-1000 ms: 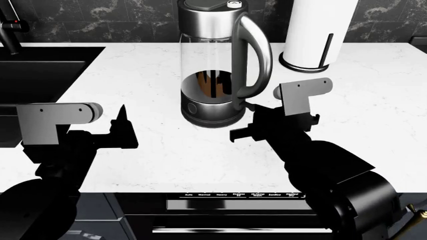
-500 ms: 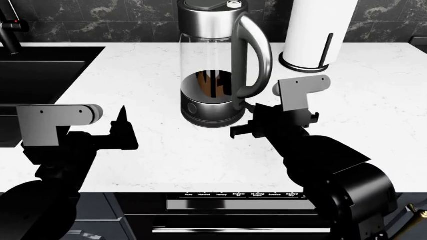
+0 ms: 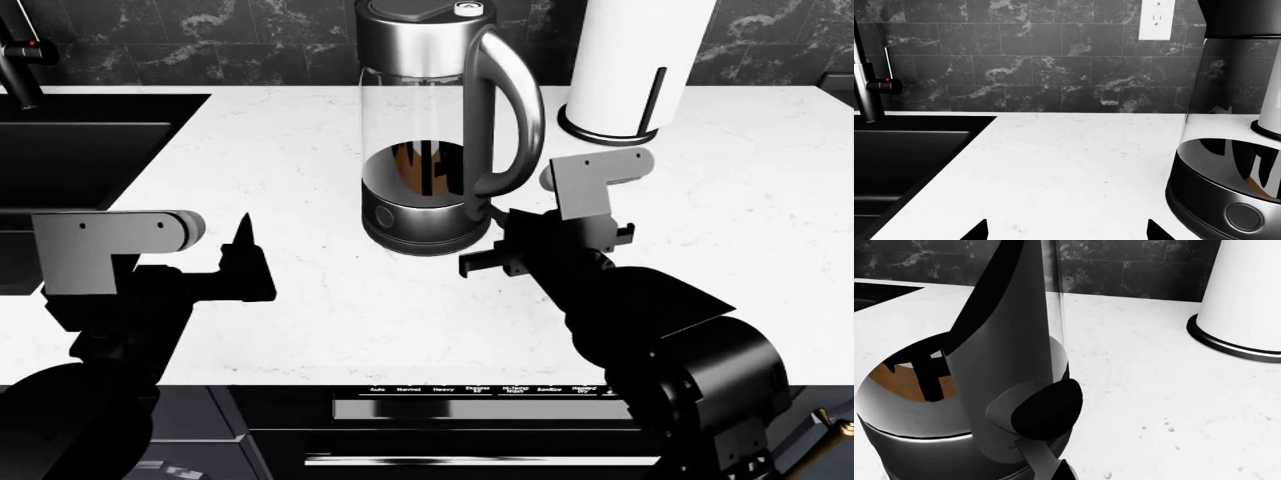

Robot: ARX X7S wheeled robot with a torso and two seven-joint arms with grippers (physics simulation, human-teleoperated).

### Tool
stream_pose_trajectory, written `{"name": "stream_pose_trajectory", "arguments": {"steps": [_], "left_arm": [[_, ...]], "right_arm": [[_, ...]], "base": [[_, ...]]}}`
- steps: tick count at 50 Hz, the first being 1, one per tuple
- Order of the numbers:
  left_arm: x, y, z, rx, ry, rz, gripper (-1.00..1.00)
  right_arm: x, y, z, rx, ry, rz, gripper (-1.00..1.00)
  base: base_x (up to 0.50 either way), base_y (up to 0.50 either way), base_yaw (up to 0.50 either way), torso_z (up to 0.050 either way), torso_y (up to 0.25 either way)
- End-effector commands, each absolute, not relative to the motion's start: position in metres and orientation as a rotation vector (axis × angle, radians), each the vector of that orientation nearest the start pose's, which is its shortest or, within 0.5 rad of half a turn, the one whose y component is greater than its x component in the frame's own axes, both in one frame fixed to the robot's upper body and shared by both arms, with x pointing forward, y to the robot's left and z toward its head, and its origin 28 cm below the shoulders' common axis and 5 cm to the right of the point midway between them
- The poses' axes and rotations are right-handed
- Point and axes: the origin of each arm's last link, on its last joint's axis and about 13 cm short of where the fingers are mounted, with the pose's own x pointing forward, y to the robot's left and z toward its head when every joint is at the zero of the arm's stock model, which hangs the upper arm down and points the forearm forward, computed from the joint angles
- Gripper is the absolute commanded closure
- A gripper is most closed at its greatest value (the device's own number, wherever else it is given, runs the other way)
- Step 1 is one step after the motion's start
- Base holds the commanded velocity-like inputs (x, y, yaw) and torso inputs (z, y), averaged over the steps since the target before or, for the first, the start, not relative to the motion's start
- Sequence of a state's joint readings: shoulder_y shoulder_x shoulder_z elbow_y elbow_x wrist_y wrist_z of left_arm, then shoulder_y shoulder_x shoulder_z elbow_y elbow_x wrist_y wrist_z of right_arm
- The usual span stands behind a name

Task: Press down the lever to turn on the electric kettle.

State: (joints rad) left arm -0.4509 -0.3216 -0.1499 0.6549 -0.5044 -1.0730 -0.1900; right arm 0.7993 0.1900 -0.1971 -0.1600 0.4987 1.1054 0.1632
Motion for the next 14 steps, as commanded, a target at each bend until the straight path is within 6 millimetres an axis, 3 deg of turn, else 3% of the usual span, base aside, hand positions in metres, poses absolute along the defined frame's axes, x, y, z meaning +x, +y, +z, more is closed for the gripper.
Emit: {"name": "stream_pose_trajectory", "arguments": {"steps": [1, 14], "left_arm": [[0.2384, 0.2593, 0.1879, -0.006, -0.036, 0.012, -1.00], [0.2375, 0.2596, 0.1875, -0.006, -0.035, 0.012, -1.00]], "right_arm": [[0.3144, -0.0855, 0.1851, -0.035, 0.267, 0.245, 1.00], [0.3143, -0.0857, 0.1837, -0.038, 0.287, 0.246, 1.00]], "base": [[0.00, 0.00, 0.00, 0.000, 0.000], [0.00, 0.00, 0.00, 0.000, 0.000]]}}
